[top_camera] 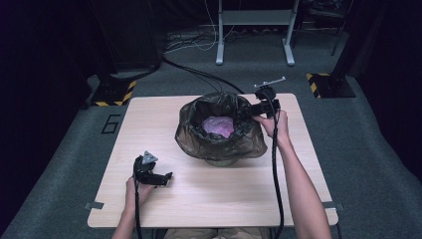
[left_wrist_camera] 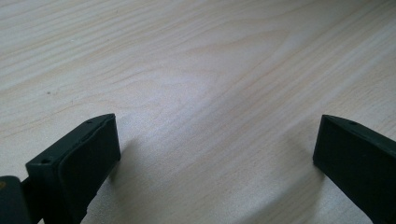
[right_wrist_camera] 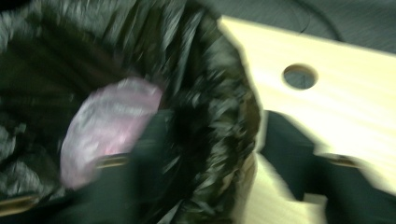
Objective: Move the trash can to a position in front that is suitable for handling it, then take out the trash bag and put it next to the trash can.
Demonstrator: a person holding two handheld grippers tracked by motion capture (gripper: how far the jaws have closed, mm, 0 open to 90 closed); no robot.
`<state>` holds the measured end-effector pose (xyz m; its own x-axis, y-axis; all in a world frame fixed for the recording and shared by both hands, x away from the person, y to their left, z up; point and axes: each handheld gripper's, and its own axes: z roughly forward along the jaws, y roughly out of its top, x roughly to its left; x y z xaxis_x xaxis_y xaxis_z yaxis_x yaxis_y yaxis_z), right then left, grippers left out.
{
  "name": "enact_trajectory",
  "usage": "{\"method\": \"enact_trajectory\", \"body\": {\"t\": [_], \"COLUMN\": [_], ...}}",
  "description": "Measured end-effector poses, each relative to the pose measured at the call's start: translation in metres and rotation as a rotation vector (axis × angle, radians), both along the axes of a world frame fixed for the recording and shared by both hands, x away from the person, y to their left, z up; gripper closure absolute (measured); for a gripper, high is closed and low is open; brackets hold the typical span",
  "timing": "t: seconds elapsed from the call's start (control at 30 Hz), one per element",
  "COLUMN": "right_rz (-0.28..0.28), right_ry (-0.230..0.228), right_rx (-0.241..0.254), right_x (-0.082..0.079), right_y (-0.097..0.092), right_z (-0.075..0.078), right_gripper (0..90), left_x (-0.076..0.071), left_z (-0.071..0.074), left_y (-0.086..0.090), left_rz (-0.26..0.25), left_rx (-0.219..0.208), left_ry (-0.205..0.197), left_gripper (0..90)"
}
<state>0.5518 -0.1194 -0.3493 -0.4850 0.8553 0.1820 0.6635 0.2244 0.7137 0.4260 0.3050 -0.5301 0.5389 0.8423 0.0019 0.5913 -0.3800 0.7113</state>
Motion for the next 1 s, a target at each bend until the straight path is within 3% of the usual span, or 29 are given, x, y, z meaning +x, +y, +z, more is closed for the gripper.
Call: {"method": "enact_trajectory", "body": {"t": [0.03, 0.1, 0.23, 0.47, 0.73, 0.9, 0.93, 1.0], "right_rz": [0.000, -0.006, -0.012, 0.002, -0.024, -0.019, -0.015, -0.014], "right_ry": [0.000, -0.044, -0.079, -0.140, -0.196, -0.221, -0.222, -0.222], "right_rx": [0.000, 0.038, 0.051, 0.044, 0.050, 0.029, 0.024, 0.017], "right_x": [0.000, -0.006, -0.019, -0.052, -0.092, -0.114, -0.119, -0.123], "right_y": [0.000, -0.007, -0.019, -0.045, -0.070, -0.075, -0.075, -0.074], "right_z": [0.000, 0.008, 0.017, 0.022, 0.008, -0.003, -0.006, -0.009], "right_gripper": [29.7, 13.2, 6.6, 5.2, 6.8, 7.8, 8.1, 8.1], "left_x": [0.000, 0.000, 0.000, 0.001, 0.002, -0.001, -0.002, -0.003], "left_z": [0.000, 0.000, 0.000, 0.000, 0.003, 0.011, 0.018, 0.021], "left_y": [0.000, 0.000, 0.000, -0.001, -0.001, 0.001, 0.001, 0.001], "left_rz": [0.000, -0.002, -0.001, -0.005, 0.001, -0.007, -0.015, -0.016], "left_rx": [0.000, 0.004, 0.003, 0.001, 0.021, -0.021, -0.062, -0.082], "left_ry": [0.000, -0.002, -0.001, -0.001, 0.021, 0.006, -0.005, -0.011], "left_gripper": [0.3, 0.3, 0.3, 0.3, 0.1, 0.2, 0.2, 0.2]}}
